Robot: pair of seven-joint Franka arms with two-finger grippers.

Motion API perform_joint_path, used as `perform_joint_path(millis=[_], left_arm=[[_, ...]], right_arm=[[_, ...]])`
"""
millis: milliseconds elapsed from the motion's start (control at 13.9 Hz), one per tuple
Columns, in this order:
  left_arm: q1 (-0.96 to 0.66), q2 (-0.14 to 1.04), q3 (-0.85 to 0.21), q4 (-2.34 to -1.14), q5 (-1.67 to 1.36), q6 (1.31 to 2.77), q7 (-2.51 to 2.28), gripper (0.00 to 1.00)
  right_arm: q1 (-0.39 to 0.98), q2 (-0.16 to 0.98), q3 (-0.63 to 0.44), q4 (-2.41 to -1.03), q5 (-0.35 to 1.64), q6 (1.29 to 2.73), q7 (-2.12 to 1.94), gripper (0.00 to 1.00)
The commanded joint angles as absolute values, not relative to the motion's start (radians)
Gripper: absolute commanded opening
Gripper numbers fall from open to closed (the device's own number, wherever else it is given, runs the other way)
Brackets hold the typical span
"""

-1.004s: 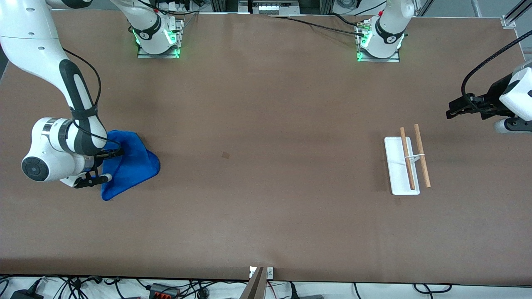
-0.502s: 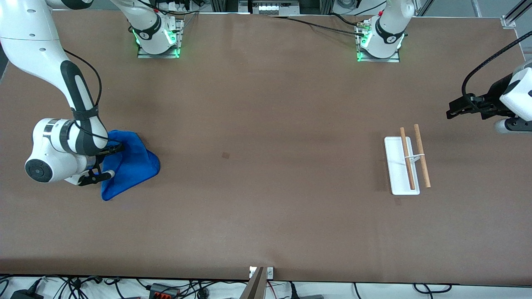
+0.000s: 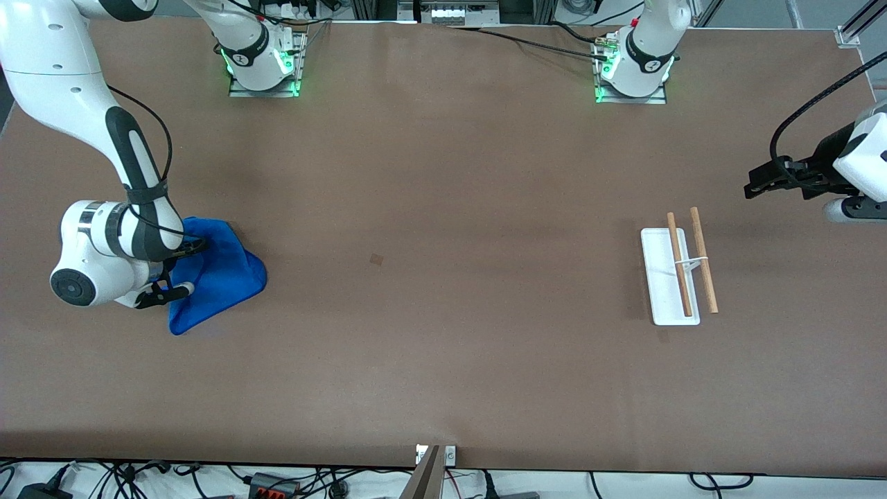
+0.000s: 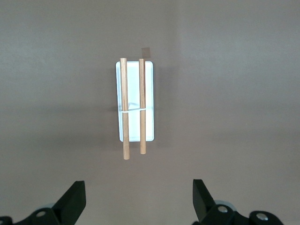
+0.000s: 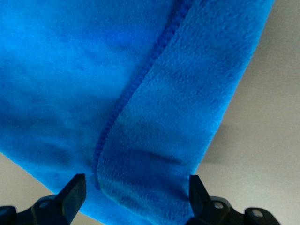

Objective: Pass towel and hang on rack
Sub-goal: 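Lower the right gripper onto the blue towel corner and close it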

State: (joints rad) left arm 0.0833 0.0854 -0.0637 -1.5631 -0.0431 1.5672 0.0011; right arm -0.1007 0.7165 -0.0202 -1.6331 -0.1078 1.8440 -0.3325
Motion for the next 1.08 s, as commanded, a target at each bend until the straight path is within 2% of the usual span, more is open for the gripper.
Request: perform_joint_path(millis=[0,143,287,358,574,789,1004], left_arm=[[0.092,0.097,-0.064,-1.536,-0.058,1.559,0.018,1.00],[0.092,0.097,-0.064,-1.536,-0.058,1.557,0.018,1.00],[0.092,0.097,-0.066,-1.536,-0.058,1.557,0.018,1.00],[0.094,0.097,-0.064,-1.536,-0.058,1.557,0.018,1.00],[0.092,0.097,-0.064,-1.536,-0.058,1.557,0.018,1.00],[0.094,0.097,-0.064,-1.536,-0.058,1.557,0.018,1.00],[0.091,0.100,-0.064,-1.534,-0.052,1.557,0.020,1.00]], right_arm=[[-0.110,0.726,-0.015,-1.623,-0.118,1.835,-0.347,0.69],[-0.123,0.726,-0.014,-1.623,-0.117,1.830,-0.341,0.33],[-0.121,0.726,-0.014,-1.623,-0.117,1.829,-0.341,0.06],[-0.118,0.724,-0.014,-1.620,-0.117,1.827,-0.345,0.00],[-0.113,0.713,-0.006,-1.600,-0.100,1.786,-0.342,0.00],[-0.113,0.713,0.024,-1.421,-0.098,1.625,-0.348,0.00],[-0.112,0.710,0.099,-1.219,-0.071,1.452,-0.341,0.00]])
